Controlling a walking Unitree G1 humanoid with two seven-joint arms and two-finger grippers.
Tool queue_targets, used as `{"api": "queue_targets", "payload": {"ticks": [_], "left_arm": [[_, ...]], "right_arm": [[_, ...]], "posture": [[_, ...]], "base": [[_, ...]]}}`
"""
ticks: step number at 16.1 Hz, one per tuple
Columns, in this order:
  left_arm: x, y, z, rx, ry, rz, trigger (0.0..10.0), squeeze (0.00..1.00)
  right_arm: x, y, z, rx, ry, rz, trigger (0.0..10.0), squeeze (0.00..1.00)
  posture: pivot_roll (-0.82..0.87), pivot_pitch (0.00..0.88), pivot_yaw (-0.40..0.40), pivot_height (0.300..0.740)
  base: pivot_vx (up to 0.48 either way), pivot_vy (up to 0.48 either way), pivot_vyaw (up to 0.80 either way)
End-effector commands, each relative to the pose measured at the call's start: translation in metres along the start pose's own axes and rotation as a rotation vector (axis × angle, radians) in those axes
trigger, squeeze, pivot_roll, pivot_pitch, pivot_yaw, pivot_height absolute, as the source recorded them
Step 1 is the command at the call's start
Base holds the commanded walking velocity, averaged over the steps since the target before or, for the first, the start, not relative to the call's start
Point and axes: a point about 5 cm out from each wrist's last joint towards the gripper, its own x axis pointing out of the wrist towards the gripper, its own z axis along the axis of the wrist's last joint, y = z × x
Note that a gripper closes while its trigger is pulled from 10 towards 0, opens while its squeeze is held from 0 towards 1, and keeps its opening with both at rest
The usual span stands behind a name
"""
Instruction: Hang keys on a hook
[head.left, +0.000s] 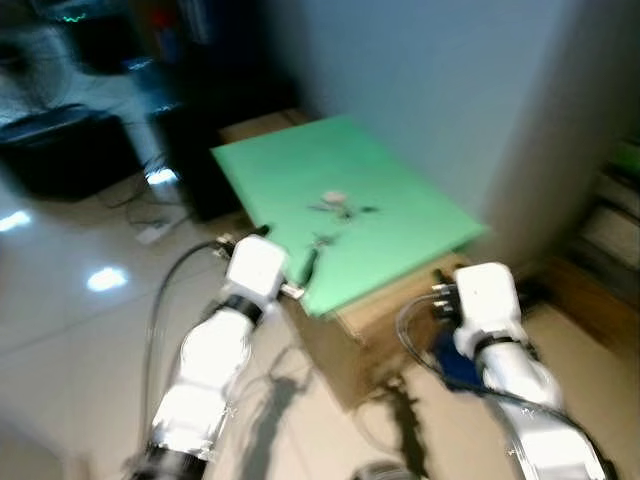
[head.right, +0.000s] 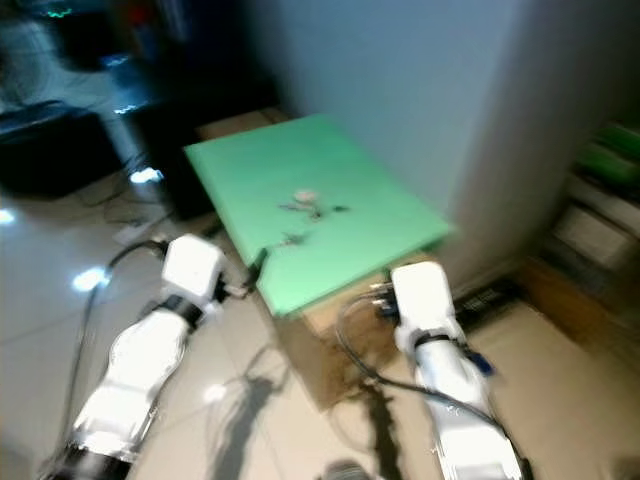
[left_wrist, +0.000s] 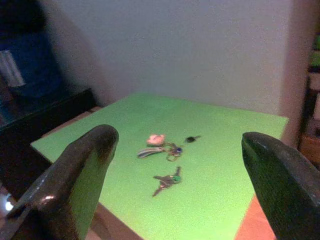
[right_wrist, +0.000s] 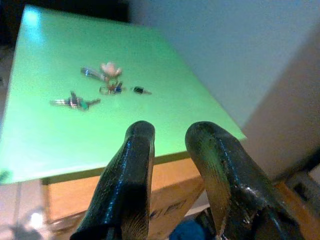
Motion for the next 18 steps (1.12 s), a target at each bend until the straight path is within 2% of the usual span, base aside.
{"api": "queue_targets", "payload": {"ticks": [1, 4, 11, 12, 14, 18], "left_arm": [[-0.003, 0.011, -0.001, 0.020, 0.008, 0.024, 10.0, 0.00], [-0.002, 0.009, -0.001, 0.010, 0.006, 0.008, 10.0, 0.00], [-0.003, 0.006, -0.002, 0.003, 0.010, -0.010, 10.0, 0.00], [-0.003, 0.006, -0.002, 0.002, 0.012, -0.011, 10.0, 0.00], [-0.003, 0.006, -0.004, -0.010, 0.023, -0.010, 10.0, 0.00], [-0.004, 0.007, -0.007, 0.001, 0.038, -0.002, 10.0, 0.00]], "right_arm": [[0.002, 0.006, 0.010, 0.011, -0.040, 0.018, 10.0, 0.00], [0.001, 0.002, 0.006, 0.057, -0.025, -0.017, 10.0, 0.00], [-0.002, 0.001, 0.002, 0.068, -0.004, -0.034, 10.0, 0.00], [-0.003, 0.002, -0.001, 0.106, 0.013, -0.045, 10.0, 0.00], [-0.004, 0.002, -0.001, 0.113, 0.017, -0.046, 10.0, 0.00], [-0.004, 0.005, -0.001, 0.092, 0.016, -0.041, 10.0, 0.00]], "posture": [[-0.17, 0.000, 0.048, 0.718], [-0.17, 0.000, 0.050, 0.718], [-0.18, 0.000, 0.056, 0.718], [-0.18, 0.000, 0.056, 0.718], [-0.18, 0.000, 0.059, 0.718], [-0.18, 0.000, 0.062, 0.718]], "base": [[0.446, 0.000, 0.80], [0.444, 0.000, 0.16], [0.443, 0.000, 0.00], [0.435, 0.000, 0.00], [0.368, 0.000, 0.00], [0.000, 0.000, 0.00]]}}
